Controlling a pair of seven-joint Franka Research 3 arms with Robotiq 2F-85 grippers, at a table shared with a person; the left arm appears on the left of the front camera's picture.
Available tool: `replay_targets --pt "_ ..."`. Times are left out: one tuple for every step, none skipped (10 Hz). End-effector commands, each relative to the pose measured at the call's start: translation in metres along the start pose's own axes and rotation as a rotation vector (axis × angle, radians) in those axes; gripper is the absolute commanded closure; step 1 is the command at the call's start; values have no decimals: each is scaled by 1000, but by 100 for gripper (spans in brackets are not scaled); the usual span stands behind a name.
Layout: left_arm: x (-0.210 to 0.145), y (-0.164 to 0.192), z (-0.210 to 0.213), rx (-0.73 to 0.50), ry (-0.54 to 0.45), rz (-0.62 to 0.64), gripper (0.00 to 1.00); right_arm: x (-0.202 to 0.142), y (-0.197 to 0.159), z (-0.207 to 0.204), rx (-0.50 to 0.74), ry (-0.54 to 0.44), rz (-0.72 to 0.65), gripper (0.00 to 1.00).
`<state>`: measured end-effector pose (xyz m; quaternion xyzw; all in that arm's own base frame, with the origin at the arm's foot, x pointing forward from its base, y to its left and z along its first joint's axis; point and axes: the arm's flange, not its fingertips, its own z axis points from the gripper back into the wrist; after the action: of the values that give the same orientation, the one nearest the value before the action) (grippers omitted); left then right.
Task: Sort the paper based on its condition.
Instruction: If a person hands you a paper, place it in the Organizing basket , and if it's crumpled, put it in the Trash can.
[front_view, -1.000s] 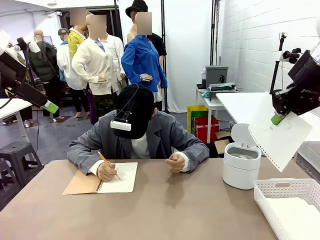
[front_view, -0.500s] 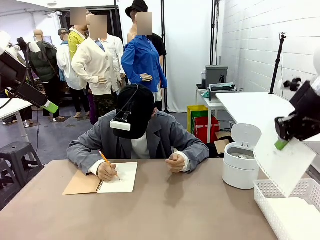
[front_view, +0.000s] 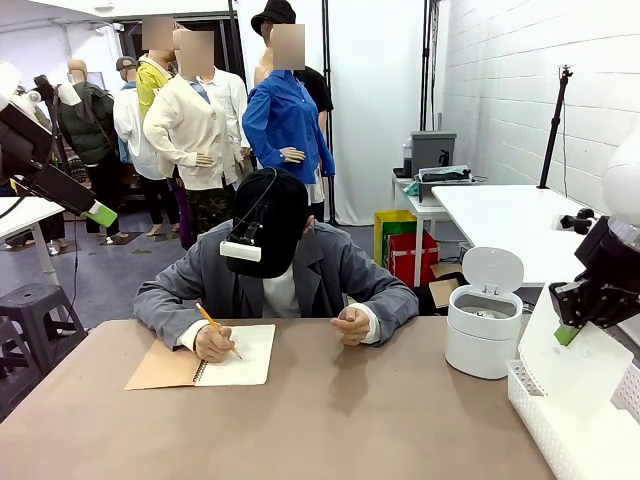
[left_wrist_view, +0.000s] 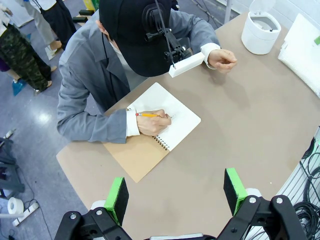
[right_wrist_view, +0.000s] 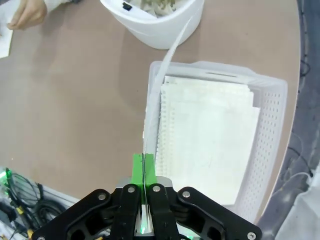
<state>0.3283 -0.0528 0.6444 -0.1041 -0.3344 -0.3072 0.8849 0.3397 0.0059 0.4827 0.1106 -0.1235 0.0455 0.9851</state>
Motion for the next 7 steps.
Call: replay_targets --pt "0 0 0 1 0 -3 0 -24 -9 -22 -22 7 8 100" --pt "0 0 0 1 0 -3 0 -31 -8 -32 -5 28 5 100" --pt "0 0 0 1 0 -3 0 -41 -9 -41 -6 58 1 100" --pt "0 0 0 1 0 -3 0 -50 -13 -50 -17 72 -9 100" --pt "0 0 0 1 0 -3 0 -58 -14 -57 -16 78 -30 100" --pt "0 0 0 1 0 -3 0 -64 -16 -61 -4 94 -40 100" --pt "0 0 0 1 0 -3 0 -71 -15 -62 9 103 -45 100"
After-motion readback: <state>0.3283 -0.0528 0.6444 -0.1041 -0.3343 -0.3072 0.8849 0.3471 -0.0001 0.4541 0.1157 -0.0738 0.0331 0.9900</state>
